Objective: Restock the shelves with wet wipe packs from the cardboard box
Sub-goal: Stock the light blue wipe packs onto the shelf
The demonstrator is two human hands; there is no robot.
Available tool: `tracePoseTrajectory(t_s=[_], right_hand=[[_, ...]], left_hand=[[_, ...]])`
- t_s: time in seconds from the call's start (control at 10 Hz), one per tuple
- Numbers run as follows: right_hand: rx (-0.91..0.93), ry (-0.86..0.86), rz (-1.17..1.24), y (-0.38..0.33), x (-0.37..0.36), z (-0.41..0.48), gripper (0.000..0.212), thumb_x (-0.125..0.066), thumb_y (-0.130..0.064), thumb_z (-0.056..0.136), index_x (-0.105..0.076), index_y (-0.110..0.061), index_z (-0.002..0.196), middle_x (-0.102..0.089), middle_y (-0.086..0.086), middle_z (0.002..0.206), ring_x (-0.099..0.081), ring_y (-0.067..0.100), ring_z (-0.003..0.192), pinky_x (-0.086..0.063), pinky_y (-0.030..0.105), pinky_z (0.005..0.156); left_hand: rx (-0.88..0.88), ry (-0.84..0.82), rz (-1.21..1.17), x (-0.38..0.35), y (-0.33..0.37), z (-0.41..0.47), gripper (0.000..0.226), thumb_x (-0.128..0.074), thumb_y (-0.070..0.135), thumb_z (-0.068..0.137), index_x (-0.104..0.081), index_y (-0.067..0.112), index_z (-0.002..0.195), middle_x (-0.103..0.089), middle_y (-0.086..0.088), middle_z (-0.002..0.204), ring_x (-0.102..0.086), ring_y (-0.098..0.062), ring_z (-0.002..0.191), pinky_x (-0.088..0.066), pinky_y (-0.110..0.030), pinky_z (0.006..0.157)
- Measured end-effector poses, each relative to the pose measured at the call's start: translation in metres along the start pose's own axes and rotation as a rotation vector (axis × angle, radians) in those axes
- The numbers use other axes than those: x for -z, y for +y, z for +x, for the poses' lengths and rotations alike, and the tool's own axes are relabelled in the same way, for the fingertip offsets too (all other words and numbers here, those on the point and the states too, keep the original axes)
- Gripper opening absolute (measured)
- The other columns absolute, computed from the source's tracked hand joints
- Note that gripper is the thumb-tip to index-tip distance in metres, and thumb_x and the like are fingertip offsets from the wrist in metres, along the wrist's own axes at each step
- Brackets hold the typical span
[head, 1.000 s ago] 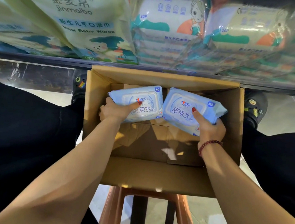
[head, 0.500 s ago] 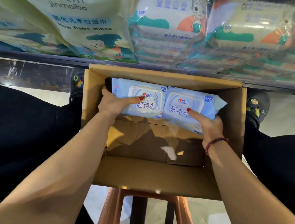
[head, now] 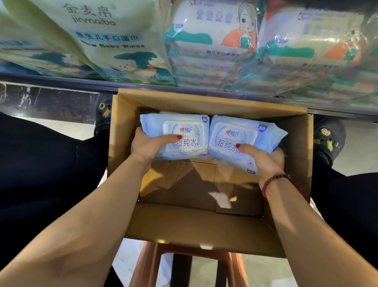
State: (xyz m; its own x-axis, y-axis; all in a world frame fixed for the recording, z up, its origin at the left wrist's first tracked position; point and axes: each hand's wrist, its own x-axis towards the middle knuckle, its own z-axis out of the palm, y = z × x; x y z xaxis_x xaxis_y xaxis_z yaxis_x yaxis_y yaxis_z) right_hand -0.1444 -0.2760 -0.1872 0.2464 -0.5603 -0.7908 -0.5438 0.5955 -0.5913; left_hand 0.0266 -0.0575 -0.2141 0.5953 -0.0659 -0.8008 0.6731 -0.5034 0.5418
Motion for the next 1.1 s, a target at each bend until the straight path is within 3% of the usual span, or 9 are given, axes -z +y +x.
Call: tracePoseTrajectory(t_s=[0.1,0.3,0.4,0.6,0.7,0.8,0.9,1.0,1.1], right_hand=[[0.022,0.024,-0.009,0.004,-0.003,-0.012,0.064,-0.091,-0.017,0.045,-0.068,-0.016,0.104,-0.075,-0.001,0.095,-0.072,0.016,0.084,-0.059,0.044,0.076],[0.068,-0.041,0.042,-0.019,0.008,-0.056,0.039,-0.084,0.0,0.061,-0.068,-0.017,0.092,-0.073,0.003,0.091,-0.071,0.014,0.074,-0.058,0.026,0.057],[0.166,-0.141,0.039,-0.048,0.018,-0.091,0.042,-0.083,-0.001,0.062,-0.067,-0.019,0.096,-0.074,-0.001,0.089,-0.071,0.008,0.068,-0.054,0.021,0.051],[0.355,-0.282,0.128,-0.103,0.035,-0.165,0.052,-0.085,-0.005,0.056,-0.069,-0.008,0.106,-0.074,0.01,0.1,-0.072,0.021,0.083,-0.058,0.029,0.062],[0.458,-0.354,0.219,-0.125,0.039,-0.204,0.062,-0.081,-0.008,0.051,-0.067,-0.002,0.11,-0.072,0.013,0.103,-0.07,0.029,0.091,-0.059,0.038,0.075],[0.574,-0.409,0.291,-0.15,0.04,-0.245,0.068,-0.08,-0.004,0.048,-0.064,0.002,0.114,-0.072,0.016,0.104,-0.07,0.032,0.093,-0.058,0.041,0.075],[0.7,-0.471,0.311,-0.175,0.035,-0.284,0.075,-0.081,-0.008,0.044,-0.062,0.0,0.116,-0.071,0.014,0.107,-0.069,0.029,0.096,-0.058,0.039,0.076],[0.772,-0.541,0.312,-0.195,0.028,-0.316,0.072,-0.08,-0.01,0.049,-0.062,0.002,0.117,-0.07,0.014,0.11,-0.067,0.03,0.102,-0.054,0.042,0.09],[0.782,-0.589,0.311,-0.21,0.018,-0.338,0.084,-0.092,-0.022,0.034,-0.066,0.006,0.109,-0.068,0.02,0.112,-0.064,0.035,0.107,-0.048,0.05,0.098]], left_hand=[[-0.035,0.115,0.131,0.005,0.003,-0.013,0.104,-0.09,0.064,0.012,-0.062,0.028,0.106,-0.072,0.011,0.096,-0.07,-0.015,0.089,-0.058,-0.041,0.08],[-0.137,0.146,0.097,0.029,0.024,-0.063,0.085,-0.094,0.047,0.025,-0.066,0.027,0.103,-0.074,0.01,0.093,-0.071,-0.014,0.086,-0.058,-0.04,0.08],[-0.185,0.165,0.062,0.049,0.046,-0.101,0.092,-0.092,0.054,0.018,-0.065,0.028,0.102,-0.073,0.009,0.094,-0.07,-0.016,0.088,-0.058,-0.043,0.082],[-0.406,0.046,-0.168,0.094,0.097,-0.203,0.06,-0.093,0.018,0.047,-0.07,0.018,0.102,-0.075,-0.003,0.099,-0.072,-0.023,0.089,-0.057,-0.041,0.081],[-0.507,-0.03,-0.268,0.127,0.113,-0.252,0.068,-0.09,0.02,0.045,-0.069,0.015,0.11,-0.075,-0.007,0.102,-0.071,-0.033,0.094,-0.053,-0.059,0.083],[-0.596,-0.059,-0.364,0.157,0.128,-0.289,0.072,-0.088,0.019,0.045,-0.068,0.01,0.114,-0.073,-0.014,0.105,-0.07,-0.035,0.095,-0.052,-0.063,0.083],[-0.73,-0.073,-0.444,0.182,0.143,-0.318,0.082,-0.088,0.021,0.044,-0.063,0.007,0.121,-0.071,-0.013,0.112,-0.069,-0.031,0.102,-0.056,-0.044,0.088],[-0.825,-0.115,-0.535,0.203,0.153,-0.344,0.076,-0.083,0.016,0.048,-0.063,0.006,0.121,-0.07,-0.013,0.113,-0.068,-0.029,0.103,-0.058,-0.04,0.083],[-0.884,-0.158,-0.562,0.224,0.154,-0.362,0.07,-0.081,0.021,0.055,-0.062,0.006,0.121,-0.068,-0.016,0.116,-0.066,-0.033,0.107,-0.053,-0.049,0.091]])
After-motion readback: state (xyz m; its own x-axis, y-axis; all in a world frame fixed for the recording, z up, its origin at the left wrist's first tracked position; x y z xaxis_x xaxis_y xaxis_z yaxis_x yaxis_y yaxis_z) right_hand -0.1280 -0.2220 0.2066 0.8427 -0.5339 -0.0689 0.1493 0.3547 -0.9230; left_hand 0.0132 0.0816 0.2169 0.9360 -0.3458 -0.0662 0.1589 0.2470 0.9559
